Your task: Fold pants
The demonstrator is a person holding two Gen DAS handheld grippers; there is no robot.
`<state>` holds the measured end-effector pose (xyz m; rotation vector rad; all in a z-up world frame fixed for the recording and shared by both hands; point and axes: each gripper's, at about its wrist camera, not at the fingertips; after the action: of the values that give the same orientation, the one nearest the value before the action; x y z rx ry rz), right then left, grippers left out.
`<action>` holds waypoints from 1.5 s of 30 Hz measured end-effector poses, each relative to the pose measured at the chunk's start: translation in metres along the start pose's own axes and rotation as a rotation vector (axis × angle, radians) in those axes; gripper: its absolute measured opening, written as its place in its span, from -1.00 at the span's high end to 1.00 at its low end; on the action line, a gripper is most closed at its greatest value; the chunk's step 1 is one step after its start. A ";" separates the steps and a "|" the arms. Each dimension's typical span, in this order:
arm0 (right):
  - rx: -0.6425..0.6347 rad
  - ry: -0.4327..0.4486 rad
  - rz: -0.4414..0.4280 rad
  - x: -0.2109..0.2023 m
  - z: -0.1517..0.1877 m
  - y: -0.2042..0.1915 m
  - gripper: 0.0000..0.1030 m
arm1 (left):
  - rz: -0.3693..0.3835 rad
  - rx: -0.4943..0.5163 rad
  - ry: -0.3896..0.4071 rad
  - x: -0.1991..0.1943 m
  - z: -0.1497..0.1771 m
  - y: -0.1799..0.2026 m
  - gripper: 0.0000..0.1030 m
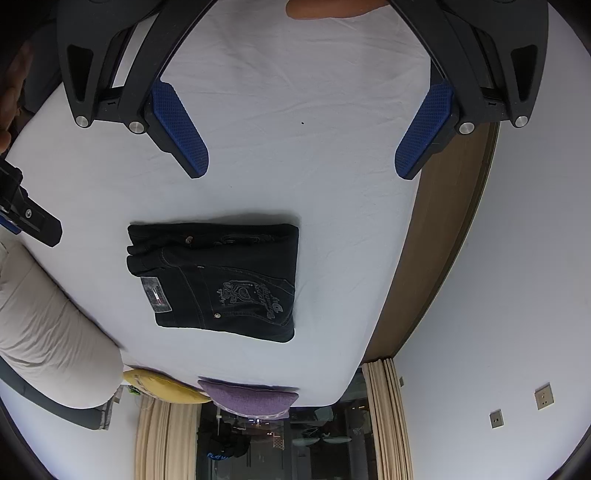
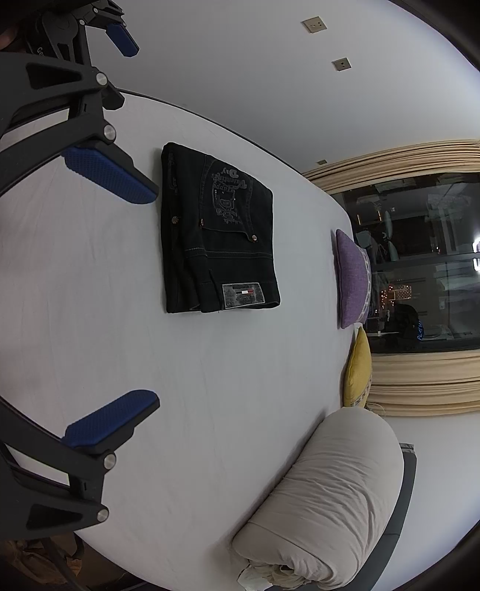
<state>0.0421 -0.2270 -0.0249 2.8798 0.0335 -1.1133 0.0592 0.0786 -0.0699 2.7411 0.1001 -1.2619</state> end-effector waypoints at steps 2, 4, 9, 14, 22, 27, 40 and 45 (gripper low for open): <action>0.000 0.000 -0.001 0.000 0.000 0.000 -1.00 | 0.000 0.000 0.000 0.000 0.000 0.000 -1.00; -0.002 0.001 -0.001 0.000 0.000 0.000 -1.00 | 0.001 0.000 0.000 0.000 0.000 0.000 -1.00; -0.004 0.001 -0.002 -0.001 0.001 0.000 -1.00 | 0.000 -0.001 0.000 0.000 0.000 0.001 -1.00; -0.004 0.000 -0.001 -0.001 0.000 0.001 -1.00 | 0.000 -0.002 -0.002 0.001 0.001 0.003 -1.00; -0.005 -0.001 -0.002 -0.001 0.001 0.001 -1.00 | -0.001 -0.001 -0.003 0.000 0.002 0.004 -1.00; -0.006 -0.001 -0.002 -0.001 0.000 0.001 -1.00 | 0.005 0.004 -0.007 0.001 0.001 0.004 -1.00; -0.008 -0.003 -0.003 -0.002 0.001 0.002 -1.00 | 0.006 0.002 -0.009 0.001 0.002 0.006 -1.00; -0.007 -0.001 -0.002 -0.002 0.001 0.002 -1.00 | 0.009 0.005 -0.010 0.001 0.002 0.006 -1.00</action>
<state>0.0400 -0.2289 -0.0242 2.8735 0.0409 -1.1121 0.0590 0.0729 -0.0715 2.7360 0.0835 -1.2752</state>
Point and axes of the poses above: each gripper's, at about its wrist camera, not at the fingertips, and x roughly the way its jaws point, y to its right, z to its underside, and after that the axes turned 9 degrees about -x, right-handed
